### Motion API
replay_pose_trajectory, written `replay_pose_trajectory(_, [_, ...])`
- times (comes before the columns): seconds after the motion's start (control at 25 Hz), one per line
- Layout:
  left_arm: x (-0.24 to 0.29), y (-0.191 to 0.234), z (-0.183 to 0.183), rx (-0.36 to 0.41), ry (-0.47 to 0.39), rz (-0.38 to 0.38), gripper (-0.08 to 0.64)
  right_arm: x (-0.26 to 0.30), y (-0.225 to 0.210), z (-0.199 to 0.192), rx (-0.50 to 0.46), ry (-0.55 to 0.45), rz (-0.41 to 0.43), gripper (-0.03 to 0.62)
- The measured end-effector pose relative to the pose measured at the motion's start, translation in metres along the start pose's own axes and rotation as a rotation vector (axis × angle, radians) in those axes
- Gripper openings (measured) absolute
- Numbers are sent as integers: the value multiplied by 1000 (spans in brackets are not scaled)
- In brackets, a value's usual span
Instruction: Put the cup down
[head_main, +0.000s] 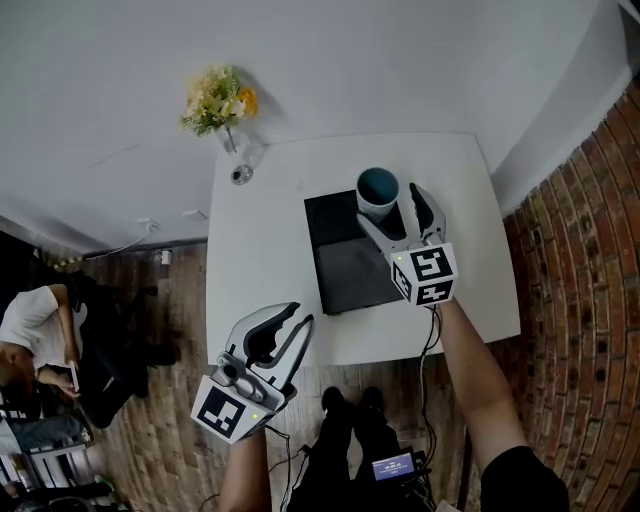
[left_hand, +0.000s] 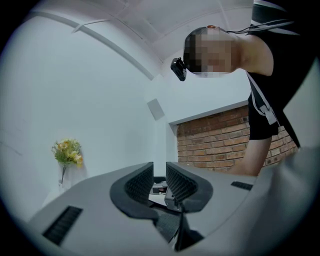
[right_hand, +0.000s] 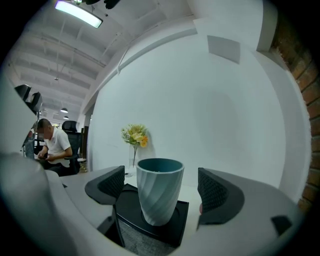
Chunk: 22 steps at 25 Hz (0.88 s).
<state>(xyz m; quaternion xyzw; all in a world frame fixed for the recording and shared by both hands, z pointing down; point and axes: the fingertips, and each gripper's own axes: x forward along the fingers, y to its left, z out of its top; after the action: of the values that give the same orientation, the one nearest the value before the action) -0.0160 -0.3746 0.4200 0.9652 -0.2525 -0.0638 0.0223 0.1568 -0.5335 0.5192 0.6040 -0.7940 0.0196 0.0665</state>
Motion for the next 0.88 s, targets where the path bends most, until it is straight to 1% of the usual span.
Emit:
replay_pose_trajectory(0.16, [-2, -3, 8, 3, -8, 4, 83, -18, 7, 7, 11, -1, 2, 456])
replay_pose_trajectory(0.36, [-4, -5, 12, -6, -15, 8, 83, -43, 25, 26, 14, -17, 37, 454])
replay_pose_trajectory(0.52, [-6, -9, 5, -13, 31, 10, 83, -68, 42, 44, 35, -34, 72, 453])
replay_pose_trajectory(0.64, [-6, -14, 7, -22, 39, 17, 83, -90, 59, 61, 31, -48, 108, 448])
replay_pose_trajectory(0.88, [-4, -28, 28, -2, 35, -1, 83, -133, 86, 105, -16, -94, 179, 371])
